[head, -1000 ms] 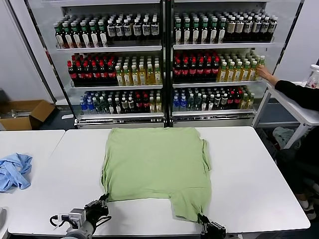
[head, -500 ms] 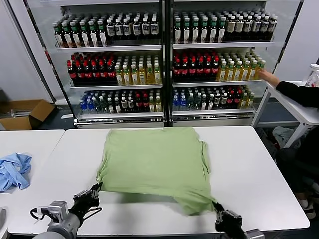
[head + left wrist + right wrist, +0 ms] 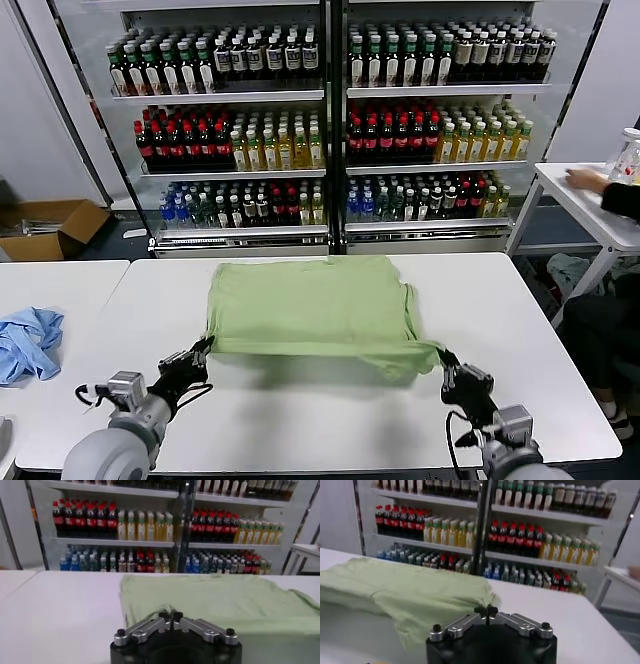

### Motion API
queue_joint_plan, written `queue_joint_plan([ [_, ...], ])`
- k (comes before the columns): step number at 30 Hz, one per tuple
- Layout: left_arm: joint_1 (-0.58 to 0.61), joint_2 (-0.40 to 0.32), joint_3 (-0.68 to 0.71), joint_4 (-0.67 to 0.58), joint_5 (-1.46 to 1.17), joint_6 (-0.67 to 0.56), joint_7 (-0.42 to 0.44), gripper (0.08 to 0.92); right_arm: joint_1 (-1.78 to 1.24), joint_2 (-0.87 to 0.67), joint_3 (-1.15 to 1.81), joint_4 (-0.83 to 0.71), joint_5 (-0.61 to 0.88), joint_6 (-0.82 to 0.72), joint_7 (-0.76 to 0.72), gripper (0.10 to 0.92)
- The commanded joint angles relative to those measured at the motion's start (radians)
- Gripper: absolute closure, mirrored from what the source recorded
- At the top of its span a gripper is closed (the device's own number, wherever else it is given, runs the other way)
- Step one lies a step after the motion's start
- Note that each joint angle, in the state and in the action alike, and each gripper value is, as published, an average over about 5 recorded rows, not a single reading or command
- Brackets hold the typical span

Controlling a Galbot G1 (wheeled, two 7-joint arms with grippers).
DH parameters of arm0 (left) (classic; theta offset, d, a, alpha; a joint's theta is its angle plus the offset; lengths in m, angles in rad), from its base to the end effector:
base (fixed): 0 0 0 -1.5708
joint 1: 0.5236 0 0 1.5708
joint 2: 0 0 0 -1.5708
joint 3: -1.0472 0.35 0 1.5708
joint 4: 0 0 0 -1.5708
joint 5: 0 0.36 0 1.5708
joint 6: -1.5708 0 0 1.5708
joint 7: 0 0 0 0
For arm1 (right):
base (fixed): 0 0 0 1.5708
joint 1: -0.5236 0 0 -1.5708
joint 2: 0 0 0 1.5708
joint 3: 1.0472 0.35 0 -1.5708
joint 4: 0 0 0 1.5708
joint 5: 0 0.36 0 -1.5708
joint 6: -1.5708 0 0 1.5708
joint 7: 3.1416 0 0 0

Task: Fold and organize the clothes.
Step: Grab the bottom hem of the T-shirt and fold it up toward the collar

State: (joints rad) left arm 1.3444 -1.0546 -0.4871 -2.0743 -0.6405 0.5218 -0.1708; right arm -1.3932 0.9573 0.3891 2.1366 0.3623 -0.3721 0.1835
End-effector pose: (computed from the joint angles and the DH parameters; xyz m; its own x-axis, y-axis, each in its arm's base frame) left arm 0.2547 0.0770 -0.2443 -0.9045 0.1573 0.3965 0.1327 0.9872 -0.0890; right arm 0.2318 -0.0571 -0.2450 -0.9511 -0.1614 0.2632 -0.2182 0.9546 -0.2030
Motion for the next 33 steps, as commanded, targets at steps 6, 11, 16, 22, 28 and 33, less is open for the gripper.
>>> queue_joint_plan([
  [6, -0.246, 0.013, 0.176, 0.253, 0.044, -0.040, -0.010, 0.912, 0.265, -0.063, -0.149, -0.203, -0.011, 0.012, 0.000, 0.919],
  [11, -0.297, 0.001, 0.216, 0.328, 0.087, -0.057, -0.029, 0.912, 0.321, -0.040, -0.192, -0.282, -0.045, 0.014, -0.009, 0.919],
  [16, -0.309, -0.019, 0.242, 0.366, 0.125, -0.059, -0.055, 0.887, 0.327, 0.017, -0.222, -0.333, -0.098, 0.000, -0.010, 0.868],
  [22, -0.288, -0.057, 0.247, 0.371, 0.191, -0.071, -0.134, 0.726, 0.291, 0.100, -0.241, -0.371, -0.152, -0.014, -0.016, 0.698],
  [28, -0.220, -0.067, 0.193, 0.305, 0.210, -0.088, -0.190, 0.553, 0.194, 0.132, -0.203, -0.304, -0.180, -0.046, -0.032, 0.524],
  [33, -0.173, -0.034, 0.154, 0.268, 0.178, -0.082, -0.191, 0.405, 0.104, 0.141, -0.159, -0.212, -0.138, -0.105, -0.029, 0.386],
])
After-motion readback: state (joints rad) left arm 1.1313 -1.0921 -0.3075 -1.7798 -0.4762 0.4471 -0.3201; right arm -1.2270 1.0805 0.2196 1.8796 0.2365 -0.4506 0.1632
